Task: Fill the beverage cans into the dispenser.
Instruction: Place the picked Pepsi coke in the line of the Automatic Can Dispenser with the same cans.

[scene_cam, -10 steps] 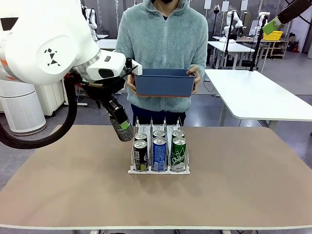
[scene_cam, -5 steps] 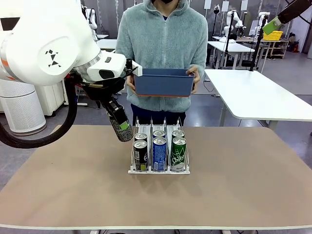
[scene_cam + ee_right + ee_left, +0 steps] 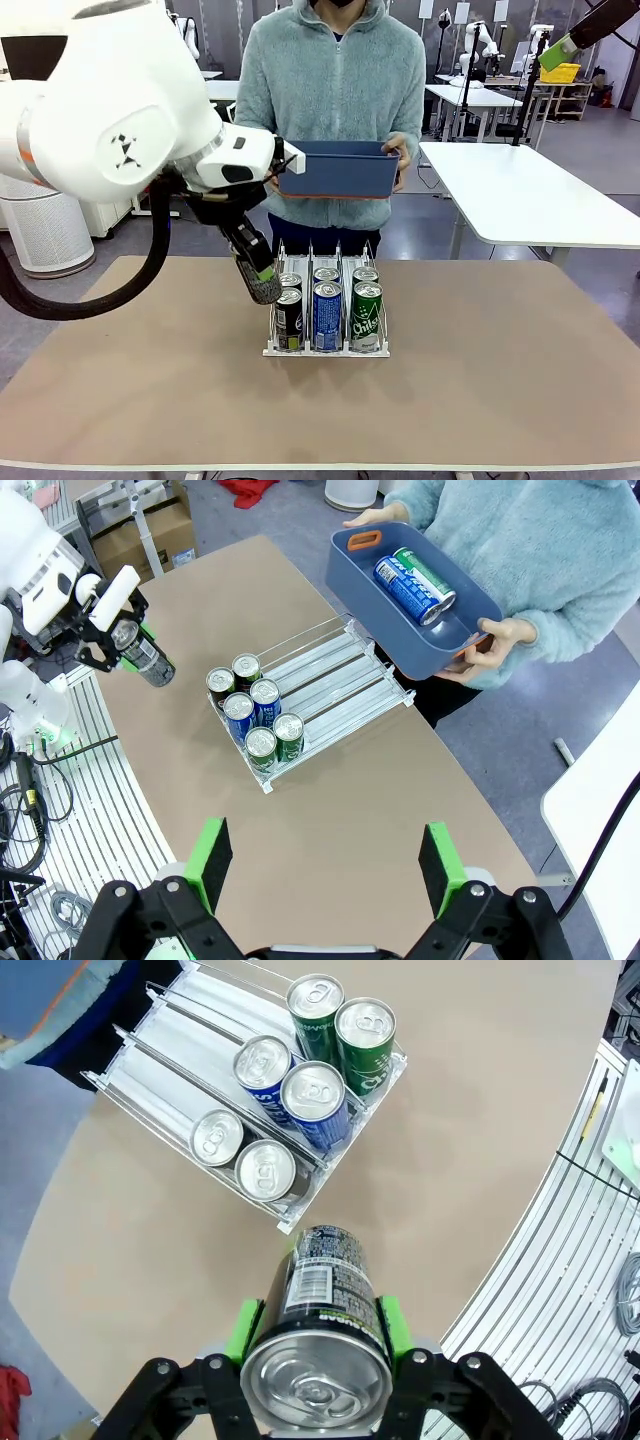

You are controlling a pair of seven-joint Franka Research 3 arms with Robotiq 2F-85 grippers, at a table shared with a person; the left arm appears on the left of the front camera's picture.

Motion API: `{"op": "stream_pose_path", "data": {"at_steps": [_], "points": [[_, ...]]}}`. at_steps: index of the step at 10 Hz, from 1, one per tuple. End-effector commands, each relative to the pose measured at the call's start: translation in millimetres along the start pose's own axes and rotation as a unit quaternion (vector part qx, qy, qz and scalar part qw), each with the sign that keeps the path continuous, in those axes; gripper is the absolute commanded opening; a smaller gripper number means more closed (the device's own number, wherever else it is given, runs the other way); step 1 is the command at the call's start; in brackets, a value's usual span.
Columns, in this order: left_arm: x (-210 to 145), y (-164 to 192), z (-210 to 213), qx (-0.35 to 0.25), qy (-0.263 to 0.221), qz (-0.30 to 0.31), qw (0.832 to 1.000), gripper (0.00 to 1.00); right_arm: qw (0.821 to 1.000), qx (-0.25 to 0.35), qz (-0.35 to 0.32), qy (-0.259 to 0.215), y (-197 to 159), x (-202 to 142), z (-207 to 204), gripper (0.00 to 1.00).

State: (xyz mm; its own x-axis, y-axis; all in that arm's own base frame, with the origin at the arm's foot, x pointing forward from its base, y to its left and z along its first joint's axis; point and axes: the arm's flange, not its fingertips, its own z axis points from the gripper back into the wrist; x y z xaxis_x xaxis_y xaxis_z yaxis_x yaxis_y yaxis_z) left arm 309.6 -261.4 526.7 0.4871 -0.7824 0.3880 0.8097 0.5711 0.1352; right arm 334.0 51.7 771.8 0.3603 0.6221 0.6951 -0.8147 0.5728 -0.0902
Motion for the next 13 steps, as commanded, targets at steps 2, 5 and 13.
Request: {"op": "stream_pose_path", "data": {"at_steps": [2,5,13], "points": [[-1.1,-13.9,-41.3,-0.006,-0.023,-0.002,1.000,0.58,1.000,-0.004,-0.001,-0.002,-0.6,-0.2,-1.0,1.00],[-0.4,-19.6,-72.3,-0.017,-0.025,-0.015,0.999,0.58,1.000,-0.004,-0.001,-0.002,-0.6,-0.2,-1.0,1.00],[-2.2,-3.7,-104.7,-0.026,-0.006,0.005,1.000,0.58,1.000,-0.004,-0.001,-0.002,-0.6,-0.2,-1.0,1.00]]}}
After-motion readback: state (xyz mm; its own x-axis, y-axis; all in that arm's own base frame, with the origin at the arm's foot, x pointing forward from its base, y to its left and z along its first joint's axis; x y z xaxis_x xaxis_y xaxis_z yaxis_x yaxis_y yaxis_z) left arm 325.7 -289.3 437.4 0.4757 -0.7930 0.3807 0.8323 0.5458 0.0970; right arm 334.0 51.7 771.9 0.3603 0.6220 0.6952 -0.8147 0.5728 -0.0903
